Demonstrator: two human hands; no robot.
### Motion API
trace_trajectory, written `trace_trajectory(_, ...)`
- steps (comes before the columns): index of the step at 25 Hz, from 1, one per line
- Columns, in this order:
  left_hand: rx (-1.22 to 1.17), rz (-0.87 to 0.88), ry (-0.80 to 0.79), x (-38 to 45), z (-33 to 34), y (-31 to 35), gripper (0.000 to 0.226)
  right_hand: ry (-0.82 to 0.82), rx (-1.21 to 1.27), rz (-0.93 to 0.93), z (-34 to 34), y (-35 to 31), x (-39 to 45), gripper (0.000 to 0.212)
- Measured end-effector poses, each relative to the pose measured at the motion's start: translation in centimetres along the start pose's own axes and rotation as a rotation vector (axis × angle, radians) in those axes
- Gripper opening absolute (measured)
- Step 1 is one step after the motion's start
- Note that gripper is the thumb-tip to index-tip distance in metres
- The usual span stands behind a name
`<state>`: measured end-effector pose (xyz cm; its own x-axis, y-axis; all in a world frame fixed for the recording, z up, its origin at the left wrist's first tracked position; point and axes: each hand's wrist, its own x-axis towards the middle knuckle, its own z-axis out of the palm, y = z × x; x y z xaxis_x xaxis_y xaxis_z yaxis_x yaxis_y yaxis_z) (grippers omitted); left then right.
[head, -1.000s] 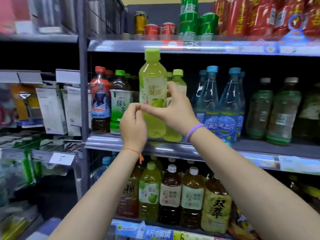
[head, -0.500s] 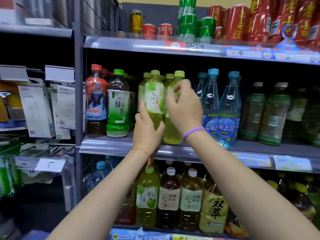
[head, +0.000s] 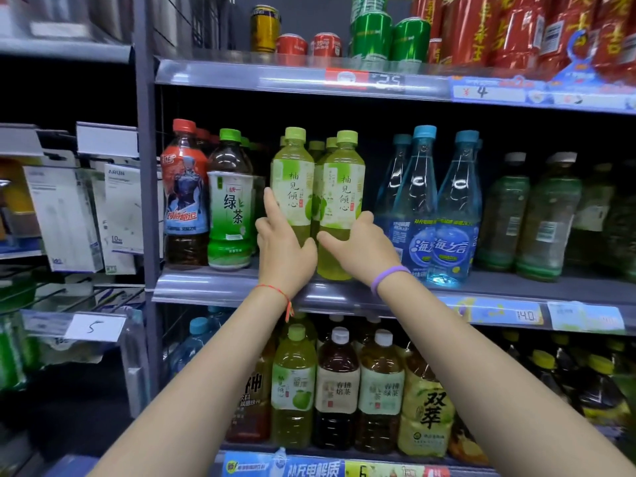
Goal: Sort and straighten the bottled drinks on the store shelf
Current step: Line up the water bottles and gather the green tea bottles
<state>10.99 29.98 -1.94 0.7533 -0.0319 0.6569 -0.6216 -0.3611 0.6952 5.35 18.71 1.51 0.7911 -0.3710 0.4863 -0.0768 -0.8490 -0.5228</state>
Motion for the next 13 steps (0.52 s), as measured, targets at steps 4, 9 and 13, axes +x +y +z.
trace_trajectory(4,0.031,0.07,0.122,-1.0,0.1,0.8,0.09,-0.04,-0.027,-0.063,0.2,-0.1,-0.4,0.054)
trace_trajectory(9,0.065,0.603,0.395,-2.3,2.4,4.7,0.034,0.502,0.024,-0.321,-2.6,2.4,-1.0,0.024)
trace_trajectory(13,-0.025,0.661,0.222,-3.6,7.1,9.2,0.022,0.71,0.159,-0.32,-8.2,8.2,-0.1,0.018)
